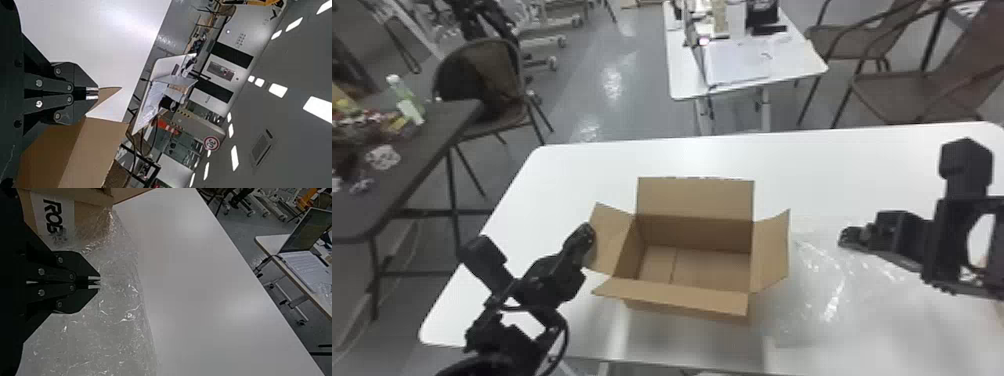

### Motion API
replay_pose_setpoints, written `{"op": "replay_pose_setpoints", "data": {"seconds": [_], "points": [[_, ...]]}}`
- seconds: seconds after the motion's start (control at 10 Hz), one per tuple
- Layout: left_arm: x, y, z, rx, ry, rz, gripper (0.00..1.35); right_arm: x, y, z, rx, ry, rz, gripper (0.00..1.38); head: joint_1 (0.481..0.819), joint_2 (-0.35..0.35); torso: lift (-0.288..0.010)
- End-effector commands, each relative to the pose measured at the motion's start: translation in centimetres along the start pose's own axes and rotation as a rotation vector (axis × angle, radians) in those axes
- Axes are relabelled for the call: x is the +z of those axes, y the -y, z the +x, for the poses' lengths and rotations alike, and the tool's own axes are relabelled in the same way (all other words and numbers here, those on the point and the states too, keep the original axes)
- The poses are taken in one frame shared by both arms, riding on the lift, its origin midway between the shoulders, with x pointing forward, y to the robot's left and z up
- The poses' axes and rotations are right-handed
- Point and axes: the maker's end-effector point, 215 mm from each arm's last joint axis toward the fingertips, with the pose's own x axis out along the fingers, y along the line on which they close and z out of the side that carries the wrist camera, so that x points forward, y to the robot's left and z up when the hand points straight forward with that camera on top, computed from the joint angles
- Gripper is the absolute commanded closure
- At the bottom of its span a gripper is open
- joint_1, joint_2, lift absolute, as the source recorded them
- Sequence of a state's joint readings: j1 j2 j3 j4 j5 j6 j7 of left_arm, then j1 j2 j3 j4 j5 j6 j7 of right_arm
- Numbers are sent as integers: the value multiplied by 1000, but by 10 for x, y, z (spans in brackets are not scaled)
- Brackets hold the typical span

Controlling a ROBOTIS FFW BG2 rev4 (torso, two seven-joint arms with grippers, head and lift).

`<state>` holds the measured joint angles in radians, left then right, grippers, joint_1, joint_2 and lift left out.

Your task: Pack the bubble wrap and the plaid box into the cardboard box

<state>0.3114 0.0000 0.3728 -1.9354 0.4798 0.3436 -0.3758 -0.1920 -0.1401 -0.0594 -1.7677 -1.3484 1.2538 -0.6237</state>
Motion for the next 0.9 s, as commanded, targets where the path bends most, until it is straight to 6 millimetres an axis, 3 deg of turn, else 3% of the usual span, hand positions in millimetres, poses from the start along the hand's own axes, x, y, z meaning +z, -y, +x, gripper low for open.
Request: {"op": "replay_pose_setpoints", "data": {"seconds": [0.0,0.2,0.4,0.6,0.8], "points": [[0,1,0,0,1,-3,1161,17,-8,-32,28,57,7,1283,695,251,-119],[-2,0,-2,0,0,-8,1161,48,12,-83,-29,181,28,1283,695,220,-119],[-2,0,-3,1,1,-8,1161,84,17,-127,-48,311,14,1283,695,166,-119],[-1,1,-2,-1,4,-9,1161,103,-9,-146,2,368,-15,1283,695,139,-119],[-2,1,-1,-1,3,-8,1161,110,-61,-150,135,384,-63,1283,695,149,-119]]}}
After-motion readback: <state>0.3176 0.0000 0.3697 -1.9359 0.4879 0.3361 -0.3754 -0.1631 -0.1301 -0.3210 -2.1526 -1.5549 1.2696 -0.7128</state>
